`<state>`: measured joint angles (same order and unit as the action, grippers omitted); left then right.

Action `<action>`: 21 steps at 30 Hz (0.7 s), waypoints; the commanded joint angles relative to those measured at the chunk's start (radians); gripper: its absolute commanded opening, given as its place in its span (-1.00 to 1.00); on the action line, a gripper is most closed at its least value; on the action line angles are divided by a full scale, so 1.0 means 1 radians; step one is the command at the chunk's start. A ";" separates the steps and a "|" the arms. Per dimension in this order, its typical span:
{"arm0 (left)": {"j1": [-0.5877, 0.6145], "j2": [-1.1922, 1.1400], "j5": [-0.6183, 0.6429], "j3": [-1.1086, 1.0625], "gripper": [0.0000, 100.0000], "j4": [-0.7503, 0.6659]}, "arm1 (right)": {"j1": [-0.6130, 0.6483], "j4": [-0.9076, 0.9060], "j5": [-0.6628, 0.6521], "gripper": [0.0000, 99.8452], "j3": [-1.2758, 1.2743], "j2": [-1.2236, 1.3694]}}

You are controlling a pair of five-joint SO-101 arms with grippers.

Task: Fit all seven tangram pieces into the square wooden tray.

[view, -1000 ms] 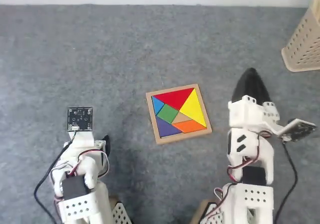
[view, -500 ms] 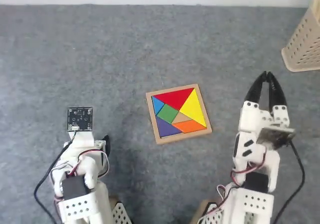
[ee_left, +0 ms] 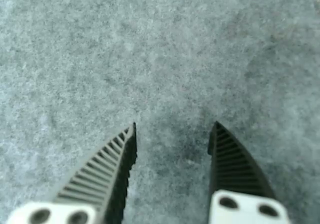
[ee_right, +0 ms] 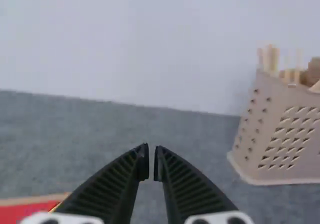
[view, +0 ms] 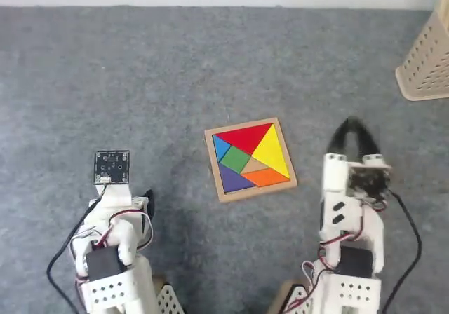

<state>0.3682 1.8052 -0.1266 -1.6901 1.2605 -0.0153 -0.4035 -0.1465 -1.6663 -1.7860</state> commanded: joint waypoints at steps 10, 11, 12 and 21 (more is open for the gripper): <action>0.005 0.015 0.009 0.004 -0.55 0.003 | 0.073 -0.493 0.018 -0.94 -0.017 -0.025; 0.005 0.015 0.009 0.004 -0.55 0.003 | 0.073 -0.538 0.018 -0.94 -0.017 -0.025; 0.005 0.015 0.009 0.004 -0.55 0.003 | 0.073 -0.587 0.018 -0.94 -0.017 -0.025; 0.005 0.015 0.009 0.004 -0.55 0.003 | 0.074 -0.894 0.012 -0.94 -0.017 -0.025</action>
<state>0.3682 1.8052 -0.1266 -1.6901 1.2605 0.0445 -1.2766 -0.1404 -1.6663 -1.7860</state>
